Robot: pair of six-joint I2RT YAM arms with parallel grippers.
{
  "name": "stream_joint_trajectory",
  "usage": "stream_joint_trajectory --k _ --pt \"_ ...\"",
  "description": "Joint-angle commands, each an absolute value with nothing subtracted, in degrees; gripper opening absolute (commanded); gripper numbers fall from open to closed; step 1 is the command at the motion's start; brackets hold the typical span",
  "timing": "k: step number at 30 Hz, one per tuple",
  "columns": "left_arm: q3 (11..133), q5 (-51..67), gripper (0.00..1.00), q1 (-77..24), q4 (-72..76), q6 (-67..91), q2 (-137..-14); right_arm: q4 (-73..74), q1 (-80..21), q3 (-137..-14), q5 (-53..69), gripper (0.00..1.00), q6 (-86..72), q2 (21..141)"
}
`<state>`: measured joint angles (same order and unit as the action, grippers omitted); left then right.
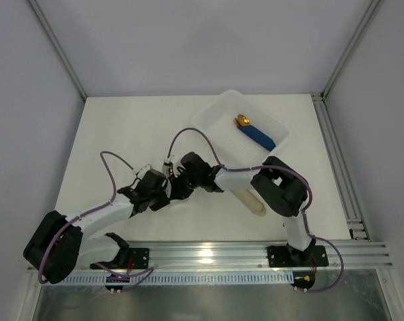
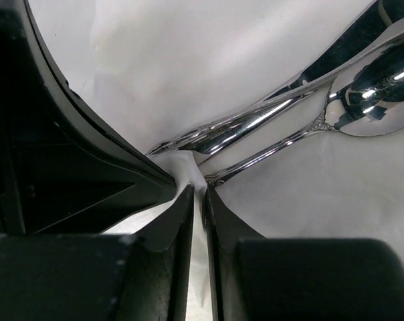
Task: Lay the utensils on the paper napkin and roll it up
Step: Roll the napkin at the center of the board.
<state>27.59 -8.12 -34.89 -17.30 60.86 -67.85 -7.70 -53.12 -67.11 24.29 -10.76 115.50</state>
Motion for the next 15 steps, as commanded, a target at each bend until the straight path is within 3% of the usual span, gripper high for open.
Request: stream_joint_trajectory --k 1,6,12,15 --pt "26.6 -11.5 0.0 -35.1 -15.3 60.9 -68.0 -7.0 -52.6 -69.6 22.5 0.21 -13.1 113.6" --pt "26.2 -11.5 0.0 -35.1 -15.2 61.2 -67.6 -1.8 -50.1 -68.7 16.8 0.39 -17.1 109.0" --pt "26.1 -11.4 0.0 -35.1 -15.1 61.3 -67.1 9.7 -44.3 -62.6 9.6 0.47 -23.4 101.9" --pt "26.0 -11.4 0.0 -35.1 -15.3 61.3 -66.8 9.8 -43.9 -59.7 9.1 0.67 -27.3 100.3"
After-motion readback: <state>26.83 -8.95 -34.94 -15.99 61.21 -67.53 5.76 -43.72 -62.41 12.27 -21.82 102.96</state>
